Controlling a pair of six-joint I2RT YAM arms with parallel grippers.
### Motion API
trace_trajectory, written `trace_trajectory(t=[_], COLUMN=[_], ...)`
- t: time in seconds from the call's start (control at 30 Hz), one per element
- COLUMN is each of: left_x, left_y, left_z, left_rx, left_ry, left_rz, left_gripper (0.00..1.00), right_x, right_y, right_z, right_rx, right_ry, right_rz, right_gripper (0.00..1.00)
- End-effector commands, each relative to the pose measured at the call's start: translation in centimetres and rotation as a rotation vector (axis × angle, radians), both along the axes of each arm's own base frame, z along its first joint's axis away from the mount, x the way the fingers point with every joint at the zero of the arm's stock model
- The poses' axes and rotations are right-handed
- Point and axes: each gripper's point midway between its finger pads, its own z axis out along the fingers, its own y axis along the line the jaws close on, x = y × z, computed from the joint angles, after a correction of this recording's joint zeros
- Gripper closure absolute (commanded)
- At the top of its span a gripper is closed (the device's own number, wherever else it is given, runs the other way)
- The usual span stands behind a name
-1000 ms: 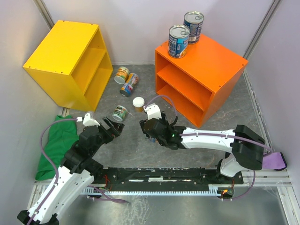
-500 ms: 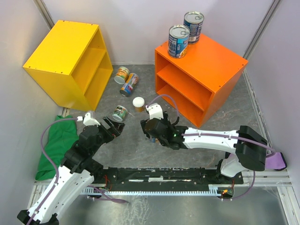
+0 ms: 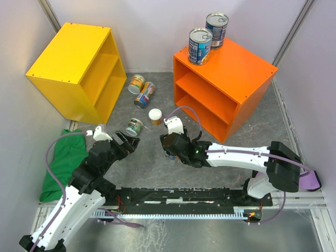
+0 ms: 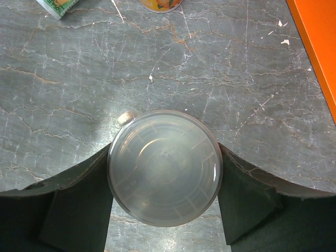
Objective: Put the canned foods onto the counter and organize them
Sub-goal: Pick up the canned food from the center of the board.
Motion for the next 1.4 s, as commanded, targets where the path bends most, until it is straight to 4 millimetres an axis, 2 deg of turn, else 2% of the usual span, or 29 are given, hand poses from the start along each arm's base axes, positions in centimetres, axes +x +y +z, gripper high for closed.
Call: trace_trajectory(t=[0.0,0.13,0.23,0.57,1.03,1.17,1.37], left_x=[0.4,0.4,0.5,0.6,0.7,0.5,0.3], left_y=[-0.3,-0.3,-0.3,-0.4,-0.6,-0.7,-0.6], left_z=[1.7,1.8,1.9,2.0,2.1,2.1,2.0], left_rx=[-0.018,-0.019,-0.025,-0.04,-0.048,-0.052,-0.06], left_ry=[-0.05,-0.052,-0.057,-0.061,-0.063,-0.061,-0.055], left_rz=[-0.014,-0.011,-0.008,-0.005,-0.011,-0.014,-0.013], left_gripper=[0.02,0.02,0.02,0.02,0.02,0.02,0.02], right_x=[0.0,0.2,0.5,1.0,2.3,2.6,3.2], right_y=[1.3,1.7,1.9,2.0,1.0,0.1,-1.9], right_z=[2.8,4.6,6.4,12.1,25.7,29.2,33.4], right_rx=[0.087,0.077,0.068,0.077,0.118,0.12,0.133], right_ry=[-0.021,-0.047,-0.075,-0.122,-0.267,-0.319,-0.396], right_rz=[0.018,0.034,0.038,0.035,0.01,-0.007,-0.059], right_gripper=[0.47,0.6,0.66,0.73,0.75,0.76,0.76])
